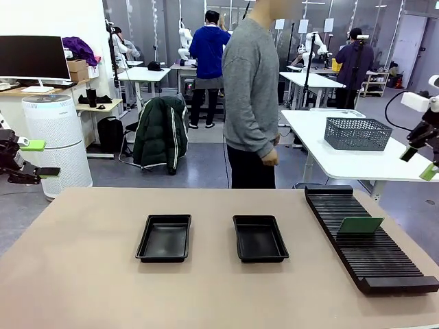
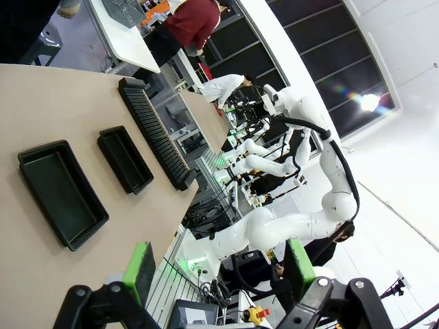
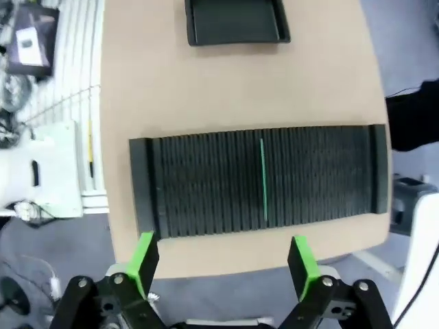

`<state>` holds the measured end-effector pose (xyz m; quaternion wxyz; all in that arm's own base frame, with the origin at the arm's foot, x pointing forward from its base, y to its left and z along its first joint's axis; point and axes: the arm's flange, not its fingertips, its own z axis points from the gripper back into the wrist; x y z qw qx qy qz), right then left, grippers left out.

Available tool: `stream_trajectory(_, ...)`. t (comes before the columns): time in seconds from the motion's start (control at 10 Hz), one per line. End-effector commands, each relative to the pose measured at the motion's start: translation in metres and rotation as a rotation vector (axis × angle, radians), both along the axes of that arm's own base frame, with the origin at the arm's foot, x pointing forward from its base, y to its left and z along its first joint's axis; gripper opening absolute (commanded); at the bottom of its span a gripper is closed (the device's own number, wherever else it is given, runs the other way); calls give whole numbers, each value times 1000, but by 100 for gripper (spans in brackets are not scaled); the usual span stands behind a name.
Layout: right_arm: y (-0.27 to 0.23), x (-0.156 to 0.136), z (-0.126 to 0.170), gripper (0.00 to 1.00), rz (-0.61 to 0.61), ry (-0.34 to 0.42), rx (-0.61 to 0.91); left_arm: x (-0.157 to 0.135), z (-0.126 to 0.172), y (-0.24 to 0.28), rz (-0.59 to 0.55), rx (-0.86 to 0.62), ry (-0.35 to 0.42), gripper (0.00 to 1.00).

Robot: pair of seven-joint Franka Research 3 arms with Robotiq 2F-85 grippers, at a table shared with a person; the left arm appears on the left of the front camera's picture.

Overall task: Inspect and transfer BCBs to ESD trays.
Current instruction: Pick up the Blank PCB from the PCB Rack and place it in the left ESD tray.

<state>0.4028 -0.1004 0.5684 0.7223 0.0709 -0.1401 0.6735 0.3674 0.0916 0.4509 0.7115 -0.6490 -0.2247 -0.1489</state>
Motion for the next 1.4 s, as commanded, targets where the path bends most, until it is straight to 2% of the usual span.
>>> stream_trajectory(0.0,24,-8,-14,100,42,-81,-80,0,1,1,5,-6,7,100)
stream_trajectory(0.1,33,-7,-14,100,51,-94,-107,0,1,1,5,-6,7,100)
stream_trajectory(0.4,33,-2,-20,100,28,-44,-184,0,1,1,5,-6,7,100)
stream_trajectory(0.5,26,-5,-30,100,26,-38,-223,0,1,1,5,-6,7,100)
stream_trajectory(0.6,30,-5,-26,100,9,-36,-218,0,1,1,5,-6,7,100)
stream_trajectory(0.7,29,-3,-20,100,55,-40,-168,0,1,1,5,-6,7,100)
stream_trajectory(1.1,29,-3,-20,100,55,-40,-168,0,1,1,5,-6,7,100)
stream_trajectory(1.2,28,-4,-20,100,50,-35,-182,0,1,1,5,-6,7,100)
stream_trajectory(1.3,30,1,-32,100,81,-69,-210,0,1,1,5,-6,7,100)
